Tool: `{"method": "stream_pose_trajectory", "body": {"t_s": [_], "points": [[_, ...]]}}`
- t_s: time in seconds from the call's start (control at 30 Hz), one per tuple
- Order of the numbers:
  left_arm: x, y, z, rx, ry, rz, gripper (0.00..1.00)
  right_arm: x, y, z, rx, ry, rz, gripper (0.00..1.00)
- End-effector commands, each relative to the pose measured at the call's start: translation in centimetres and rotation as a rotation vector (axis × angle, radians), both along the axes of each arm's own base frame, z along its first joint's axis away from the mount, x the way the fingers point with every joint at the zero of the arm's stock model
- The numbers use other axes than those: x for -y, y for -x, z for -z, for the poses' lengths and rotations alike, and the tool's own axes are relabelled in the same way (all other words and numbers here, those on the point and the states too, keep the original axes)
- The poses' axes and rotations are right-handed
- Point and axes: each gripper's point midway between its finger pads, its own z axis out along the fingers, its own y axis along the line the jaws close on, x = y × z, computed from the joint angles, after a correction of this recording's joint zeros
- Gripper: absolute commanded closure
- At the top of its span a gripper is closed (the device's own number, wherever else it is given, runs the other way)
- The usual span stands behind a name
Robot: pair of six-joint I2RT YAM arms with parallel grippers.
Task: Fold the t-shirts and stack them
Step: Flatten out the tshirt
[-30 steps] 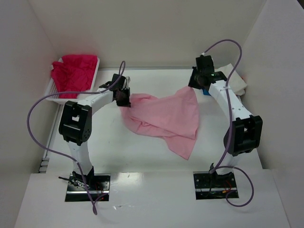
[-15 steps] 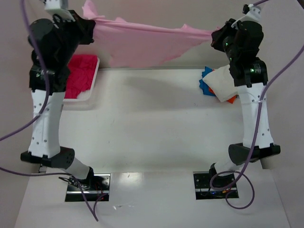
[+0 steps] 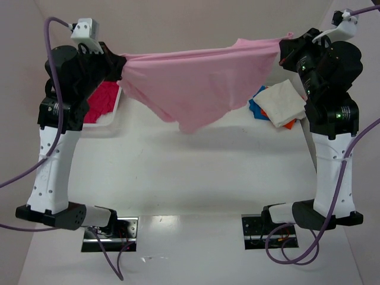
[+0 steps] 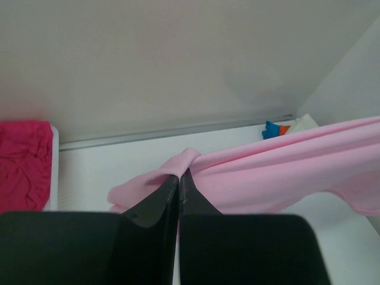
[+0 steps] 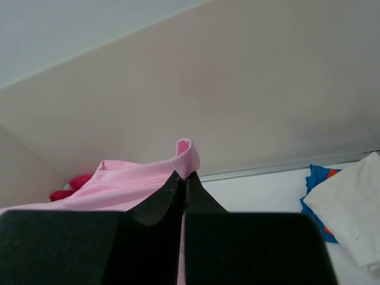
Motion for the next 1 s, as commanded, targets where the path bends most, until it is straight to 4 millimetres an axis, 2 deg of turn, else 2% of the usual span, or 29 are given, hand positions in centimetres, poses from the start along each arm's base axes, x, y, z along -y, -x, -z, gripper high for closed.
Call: {"method": "stream_pose_trajectory", "body": {"t_s": [0.0,0.03,0.07,0.13,0.17,0.2,0.23,0.27,0.33,0.43,0.47,0.5,0.57,0.6,0.67,0.73,0.77,0.83,0.87,0.9,0.97], "points": [[-2.7,5.6,-4.4,0.152,0.038,-0.078,1.0,2.9,3.0,-1.6,0.053,0.022,0.11,1.0],[-2.8,6.4,-3.3,0.126,0.033,-0.076,1.0,2.9,3.2,-1.1,0.038,0.024,0.11,1.0],[-2.0,7.2,-2.1,0.095,0.034,-0.028,1.0,3.0,3.6,-0.7,0.021,0.027,0.11,1.0],[-1.3,7.8,0.1,0.039,0.032,0.015,1.0,3.1,3.5,0.1,-0.004,0.039,0.118,1.0],[-0.7,8.0,1.5,0.002,0.04,0.049,1.0,3.4,3.3,0.8,-0.028,0.046,0.134,1.0],[-0.3,8.1,4.0,-0.057,0.052,0.066,1.0,3.6,2.9,1.8,-0.059,0.055,0.144,1.0],[0.0,8.3,7.1,-0.132,0.065,0.08,1.0,3.5,2.1,3.2,-0.1,0.061,0.143,1.0],[0.2,8.9,9.4,-0.177,0.077,0.089,1.0,3.4,1.0,5.5,-0.158,0.071,0.142,1.0],[0.3,9.6,14.8,-0.285,0.086,0.087,1.0,3.3,-0.6,7.9,-0.196,0.077,0.141,1.0],[0.0,10.0,19.9,-0.408,0.077,0.065,1.0,2.7,-3.8,13.2,-0.318,0.085,0.121,1.0],[-0.2,9.9,20.7,-0.425,0.073,0.053,1.0,2.3,-5.3,15.7,-0.368,0.092,0.109,1.0],[-0.2,9.9,21.4,-0.442,0.07,0.051,1.0,2.3,-5.6,16.6,-0.383,0.094,0.108,1.0],[-0.4,9.3,23.4,-0.498,0.059,0.03,1.0,1.7,-7.4,21.2,-0.467,0.093,0.083,1.0],[-0.3,9.1,24.2,-0.523,0.055,0.028,1.0,1.5,-8.3,21.8,-0.456,0.083,0.083,1.0],[-0.4,8.4,26.5,-0.588,0.042,0.011,1.0,1.2,-9.7,24.8,-0.502,0.086,0.072,1.0],[-0.8,7.4,29.2,-0.655,0.022,-0.02,1.0,1.1,-11.1,26.7,-0.537,0.091,0.072,1.0],[-1.1,6.9,30.4,-0.688,0.002,-0.041,0.98,1.2,-12.0,28.9,-0.588,0.105,0.076,1.0],[-1.0,6.2,32.0,-0.736,-0.018,-0.049,0.97,1.3,-12.8,31.1,-0.636,0.124,0.08,1.0],[-1.2,5.9,33.2,-0.772,-0.03,-0.065,0.9,1.4,-13.3,31.9,-0.649,0.127,0.087,1.0],[-1.3,5.5,34.5,-0.808,-0.042,-0.077,0.77,1.4,-13.8,32.4,-0.651,0.129,0.093,1.0],[-1.7,4.5,35.6,-0.824,-0.061,-0.112,0.53,1.6,-14.2,33.8,-0.673,0.137,0.104,1.0]]}}
